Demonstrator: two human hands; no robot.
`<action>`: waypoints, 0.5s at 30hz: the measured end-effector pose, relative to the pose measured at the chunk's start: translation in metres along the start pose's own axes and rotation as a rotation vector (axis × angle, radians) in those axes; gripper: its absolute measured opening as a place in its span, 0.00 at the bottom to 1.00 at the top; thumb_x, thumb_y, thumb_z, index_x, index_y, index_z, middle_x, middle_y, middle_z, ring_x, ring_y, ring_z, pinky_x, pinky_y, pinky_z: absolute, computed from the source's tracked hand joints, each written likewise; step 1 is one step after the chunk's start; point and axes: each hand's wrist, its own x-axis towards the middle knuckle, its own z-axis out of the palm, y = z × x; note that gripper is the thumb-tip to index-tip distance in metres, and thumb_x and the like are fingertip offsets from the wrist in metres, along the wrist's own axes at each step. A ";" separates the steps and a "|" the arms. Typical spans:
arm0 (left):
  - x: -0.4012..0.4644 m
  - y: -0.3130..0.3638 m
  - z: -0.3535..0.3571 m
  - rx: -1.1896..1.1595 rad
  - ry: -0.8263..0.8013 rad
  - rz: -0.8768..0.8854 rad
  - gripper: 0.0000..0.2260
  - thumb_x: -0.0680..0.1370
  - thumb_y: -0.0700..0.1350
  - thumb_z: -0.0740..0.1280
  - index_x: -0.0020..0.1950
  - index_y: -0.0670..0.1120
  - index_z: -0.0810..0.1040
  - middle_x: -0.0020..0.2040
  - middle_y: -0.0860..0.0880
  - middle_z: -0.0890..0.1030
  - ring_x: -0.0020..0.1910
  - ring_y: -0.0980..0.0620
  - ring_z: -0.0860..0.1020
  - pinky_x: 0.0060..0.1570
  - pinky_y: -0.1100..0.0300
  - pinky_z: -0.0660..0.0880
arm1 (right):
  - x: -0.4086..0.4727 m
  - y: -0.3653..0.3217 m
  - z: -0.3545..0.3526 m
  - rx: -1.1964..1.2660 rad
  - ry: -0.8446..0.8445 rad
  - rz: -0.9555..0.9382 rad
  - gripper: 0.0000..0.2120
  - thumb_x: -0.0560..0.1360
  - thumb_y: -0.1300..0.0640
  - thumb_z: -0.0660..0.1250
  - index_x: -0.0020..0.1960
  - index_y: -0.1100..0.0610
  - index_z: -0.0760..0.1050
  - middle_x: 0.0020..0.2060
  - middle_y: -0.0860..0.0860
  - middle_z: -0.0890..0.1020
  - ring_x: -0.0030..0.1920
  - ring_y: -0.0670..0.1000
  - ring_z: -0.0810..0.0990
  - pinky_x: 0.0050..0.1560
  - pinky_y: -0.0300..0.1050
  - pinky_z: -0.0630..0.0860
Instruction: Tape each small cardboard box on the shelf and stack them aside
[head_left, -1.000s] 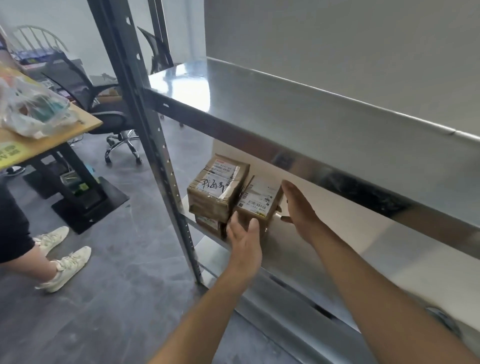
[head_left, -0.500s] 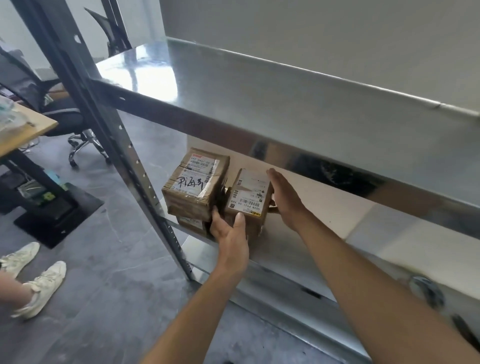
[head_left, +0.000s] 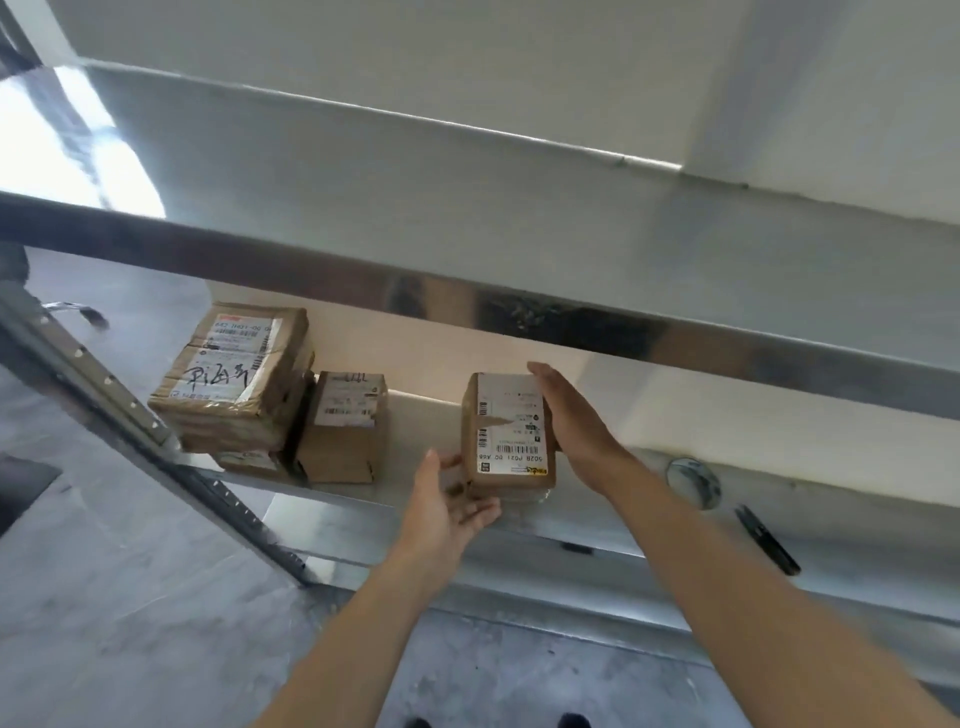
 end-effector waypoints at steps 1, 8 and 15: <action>0.000 -0.006 0.005 -0.004 0.007 -0.019 0.19 0.85 0.57 0.54 0.64 0.44 0.72 0.56 0.35 0.80 0.47 0.39 0.79 0.49 0.47 0.79 | -0.004 0.007 -0.010 0.003 0.005 0.011 0.31 0.72 0.22 0.47 0.66 0.36 0.69 0.61 0.51 0.78 0.59 0.53 0.80 0.64 0.60 0.76; -0.004 -0.051 0.052 0.086 0.034 -0.046 0.24 0.86 0.58 0.49 0.61 0.45 0.78 0.47 0.42 0.85 0.43 0.47 0.76 0.43 0.54 0.71 | -0.051 0.050 -0.073 0.176 -0.018 -0.029 0.22 0.80 0.31 0.49 0.64 0.36 0.73 0.65 0.50 0.75 0.62 0.52 0.78 0.54 0.46 0.80; -0.018 -0.084 0.098 -0.010 -0.005 -0.016 0.24 0.85 0.60 0.50 0.69 0.47 0.74 0.60 0.42 0.84 0.64 0.42 0.79 0.71 0.38 0.68 | -0.072 0.077 -0.110 0.149 0.039 -0.079 0.28 0.77 0.27 0.48 0.66 0.37 0.75 0.67 0.38 0.70 0.66 0.36 0.71 0.69 0.36 0.69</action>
